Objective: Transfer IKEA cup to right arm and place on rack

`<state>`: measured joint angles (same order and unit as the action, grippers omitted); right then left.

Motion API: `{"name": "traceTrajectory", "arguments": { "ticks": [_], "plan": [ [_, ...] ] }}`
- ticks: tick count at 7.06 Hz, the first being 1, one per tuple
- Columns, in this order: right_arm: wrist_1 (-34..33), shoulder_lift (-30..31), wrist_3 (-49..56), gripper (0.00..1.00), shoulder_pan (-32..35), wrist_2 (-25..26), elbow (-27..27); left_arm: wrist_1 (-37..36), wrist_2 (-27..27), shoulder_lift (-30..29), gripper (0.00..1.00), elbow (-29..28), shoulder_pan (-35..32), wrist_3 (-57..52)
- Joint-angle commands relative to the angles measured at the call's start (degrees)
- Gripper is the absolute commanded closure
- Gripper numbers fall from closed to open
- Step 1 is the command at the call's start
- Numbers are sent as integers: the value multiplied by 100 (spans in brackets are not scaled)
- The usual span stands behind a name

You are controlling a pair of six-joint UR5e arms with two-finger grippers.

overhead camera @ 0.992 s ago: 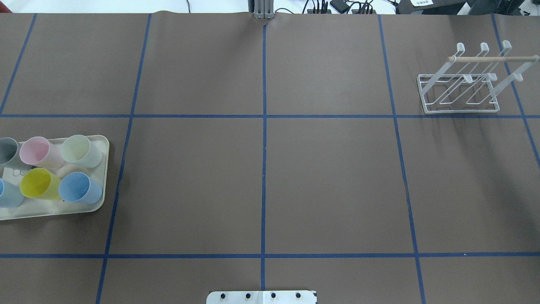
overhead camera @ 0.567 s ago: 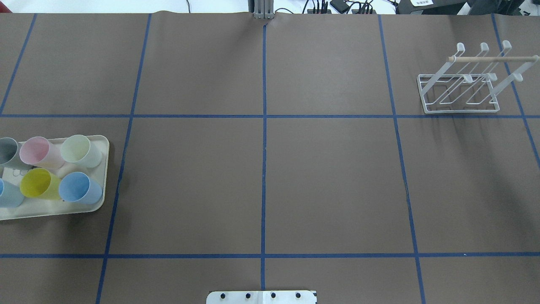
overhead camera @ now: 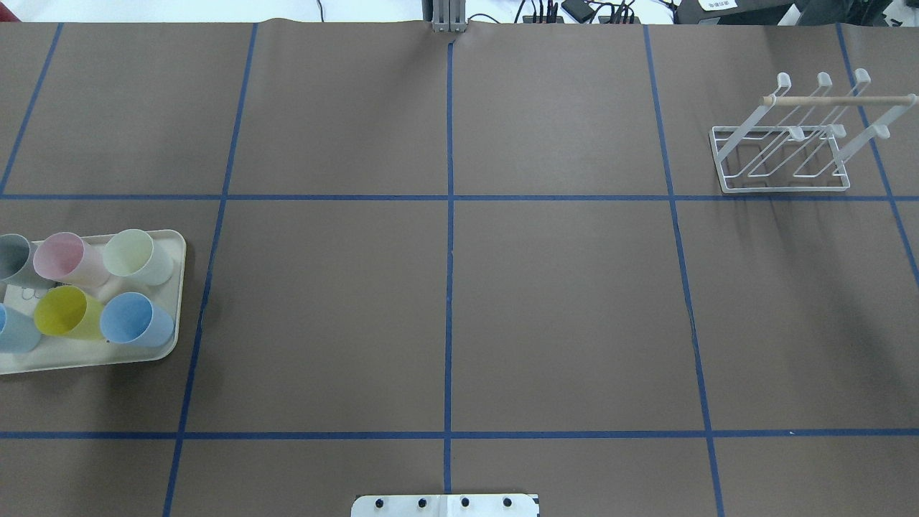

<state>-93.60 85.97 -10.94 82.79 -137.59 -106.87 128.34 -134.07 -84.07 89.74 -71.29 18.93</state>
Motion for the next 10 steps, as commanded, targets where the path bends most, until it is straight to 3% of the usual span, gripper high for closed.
{"name": "traceTrajectory", "arguments": {
  "ticks": [1,4,6,8,10],
  "plan": [
    [0,-2,-31,0,-17,-83,-10,-11,82,-13,23,-18,255,5],
    [0,-2,-31,0,-34,-84,-1,146,126,-48,36,-201,370,-21],
    [0,-2,-31,0,-61,-84,-1,524,144,-57,66,-483,370,-29],
    [0,-89,-57,0,-70,-92,-10,552,135,4,100,-406,344,-30],
    [9,-220,-198,0,-166,-84,-18,508,144,66,100,-82,213,-30]
  ]
}}
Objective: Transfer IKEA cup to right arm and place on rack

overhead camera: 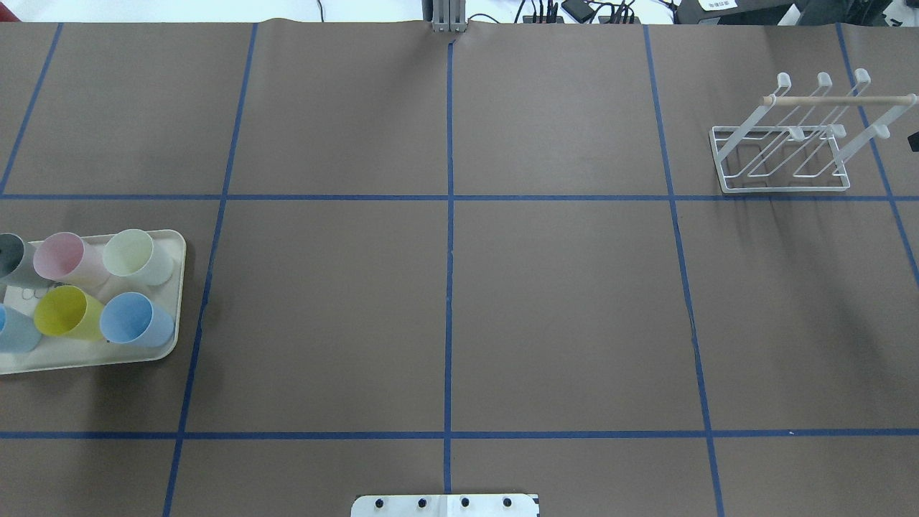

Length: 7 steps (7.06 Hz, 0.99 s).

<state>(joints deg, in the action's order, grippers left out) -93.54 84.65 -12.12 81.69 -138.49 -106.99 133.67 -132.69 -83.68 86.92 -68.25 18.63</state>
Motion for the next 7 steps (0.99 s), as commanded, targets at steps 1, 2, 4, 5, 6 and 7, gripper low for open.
{"name": "traceTrajectory", "arguments": {
  "ticks": [1,2,4,5,6,7],
  "plan": [
    [255,-237,-202,0,-162,23,12,-86,6,1,100,315,-605,0],
    [719,-342,-751,0,-363,58,64,-104,15,-51,100,317,-1028,0],
    [1065,-833,-1799,0,-820,320,108,-409,294,-610,100,290,-1286,165],
    [1066,-1105,-2194,0,-1004,514,126,-734,322,-1041,100,281,-1287,637],
    [1075,-1360,-2694,0,-1206,838,117,-589,314,-1245,100,307,-1278,1459],
    [1084,-1659,-3152,0,-1496,1250,108,-39,314,-1369,100,325,-1226,2285]
  ]
}}
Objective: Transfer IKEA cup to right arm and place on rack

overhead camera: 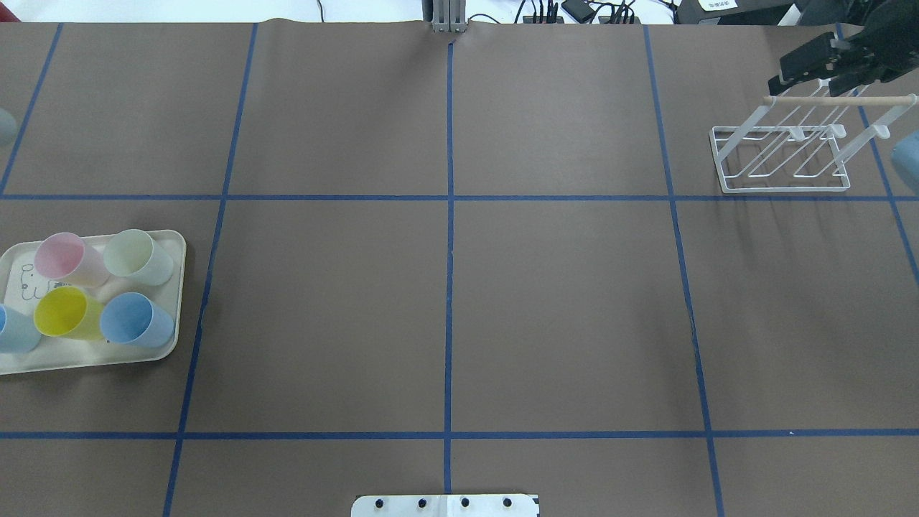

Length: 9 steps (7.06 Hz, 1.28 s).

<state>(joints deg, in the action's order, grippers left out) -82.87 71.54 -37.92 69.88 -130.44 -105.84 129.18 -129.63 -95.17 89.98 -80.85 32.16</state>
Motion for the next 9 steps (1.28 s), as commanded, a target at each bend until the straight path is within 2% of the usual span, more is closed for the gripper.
{"name": "traceTrajectory", "arguments": {
  "ticks": [1,3,5,6,8,9],
  "plan": [
    [304,-595,-1307,0,-639,893,19,963,8,-369,100,11,269,1907],
    [1313,-641,-2722,0,-1124,1422,19,1292,95,-860,100,46,814,3587],
    [2191,-843,-4259,0,-1738,2219,28,1994,1198,-1037,100,125,1656,5187],
    [2562,-922,-4928,0,-2159,2955,28,2371,1638,-1169,100,108,2043,6056],
    [3379,-1045,-5723,0,-2950,4099,124,3598,2831,-1354,100,12,2799,7726],
    [3922,-1237,-6231,0,-3189,4366,403,4301,3238,-1450,100,-137,3098,8414]
  ]
}}
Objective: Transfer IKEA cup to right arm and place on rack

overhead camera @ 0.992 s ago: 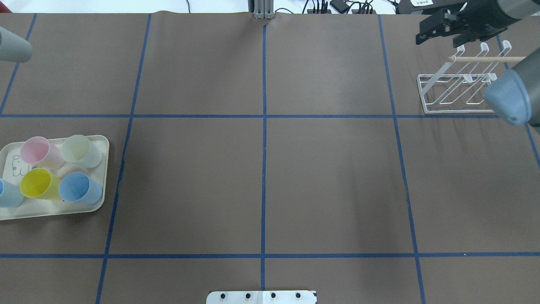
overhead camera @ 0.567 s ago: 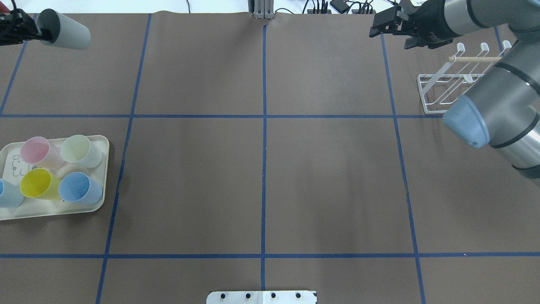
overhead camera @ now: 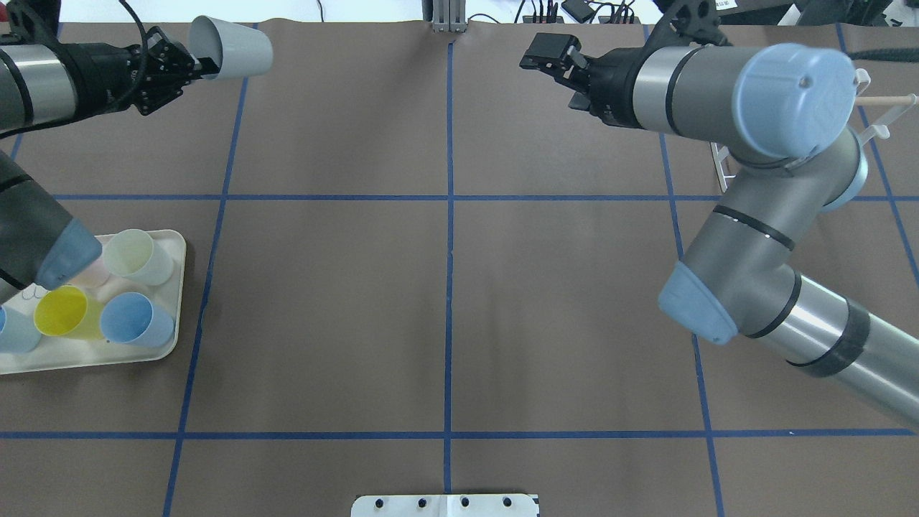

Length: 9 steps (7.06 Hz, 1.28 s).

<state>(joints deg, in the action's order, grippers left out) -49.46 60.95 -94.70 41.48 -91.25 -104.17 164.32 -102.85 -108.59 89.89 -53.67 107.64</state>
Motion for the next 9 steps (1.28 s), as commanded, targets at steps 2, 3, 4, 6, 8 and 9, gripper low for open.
{"name": "traceTrajectory", "arguments": {
  "ticks": [2,3,4,6,8,9],
  "plan": [
    [2022,-460,-1303,0,-656,930,790,2123,783,-748,100,-820,471,2454],
    [2498,-618,-1471,0,-702,1098,932,2678,1271,-1013,100,-1189,681,3081],
    [2555,-837,-1751,0,-702,1196,986,3058,1763,-1076,100,-1245,979,3191],
    [2687,-1050,-1807,0,-711,1398,1039,3675,2398,-1252,100,-1464,1235,4271],
    [2688,-1085,-1789,0,-816,1513,1205,3703,2463,-1463,100,-1579,1437,4256],
    [2688,-1086,-1789,0,-834,1522,1223,3677,2471,-1525,100,-1632,1543,4195]
  ]
}}
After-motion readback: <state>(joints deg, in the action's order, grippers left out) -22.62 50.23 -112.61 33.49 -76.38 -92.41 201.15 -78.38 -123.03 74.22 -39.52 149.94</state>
